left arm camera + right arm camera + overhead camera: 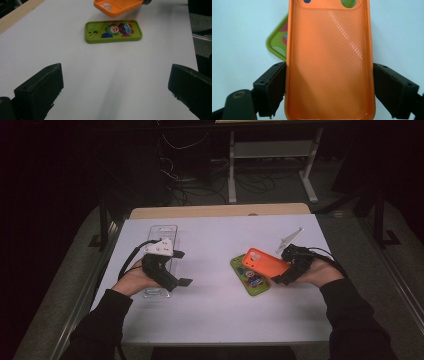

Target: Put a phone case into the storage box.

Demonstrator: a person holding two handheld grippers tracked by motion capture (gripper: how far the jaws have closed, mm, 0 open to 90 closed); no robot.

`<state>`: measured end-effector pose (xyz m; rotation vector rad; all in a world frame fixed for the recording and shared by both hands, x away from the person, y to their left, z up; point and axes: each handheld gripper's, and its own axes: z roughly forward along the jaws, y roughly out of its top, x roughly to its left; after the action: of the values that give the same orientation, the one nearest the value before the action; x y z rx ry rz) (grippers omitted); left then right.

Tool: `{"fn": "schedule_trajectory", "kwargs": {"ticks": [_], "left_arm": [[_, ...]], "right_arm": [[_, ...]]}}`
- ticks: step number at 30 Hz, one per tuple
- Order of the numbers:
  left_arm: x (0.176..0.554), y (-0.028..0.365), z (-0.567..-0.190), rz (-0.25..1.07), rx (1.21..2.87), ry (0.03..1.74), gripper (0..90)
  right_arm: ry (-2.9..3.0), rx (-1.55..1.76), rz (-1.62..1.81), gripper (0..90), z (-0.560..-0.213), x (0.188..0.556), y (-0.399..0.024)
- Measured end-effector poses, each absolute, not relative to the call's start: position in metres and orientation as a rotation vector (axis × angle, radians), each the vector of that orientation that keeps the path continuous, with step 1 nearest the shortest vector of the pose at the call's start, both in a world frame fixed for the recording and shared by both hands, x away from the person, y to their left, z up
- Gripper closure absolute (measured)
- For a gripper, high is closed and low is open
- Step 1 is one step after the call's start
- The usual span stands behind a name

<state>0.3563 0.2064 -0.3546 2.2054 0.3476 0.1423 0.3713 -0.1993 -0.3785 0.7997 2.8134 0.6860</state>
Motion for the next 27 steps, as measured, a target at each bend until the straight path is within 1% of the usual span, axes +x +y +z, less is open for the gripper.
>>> {"fn": "schedule_trajectory", "kwargs": {"ticks": [4, 17, 27], "left_arm": [[0.360, 0.196, -0.350, 0.132, 2.215, 0.308, 0.0], [0.363, 0.172, -0.347, 0.101, 2.271, 0.216, 0.0], [0.363, 0.152, -0.342, 0.080, 2.331, 0.102, 0.0]], "right_arm": [[2.844, 0.714, 0.677, 15.1, -0.375, 0.371, -0.183], [2.901, 0.496, 0.696, 15.1, -0.371, 0.366, -0.149], [2.933, 0.332, 0.672, 15.1, -0.366, 0.357, -0.121]]}}
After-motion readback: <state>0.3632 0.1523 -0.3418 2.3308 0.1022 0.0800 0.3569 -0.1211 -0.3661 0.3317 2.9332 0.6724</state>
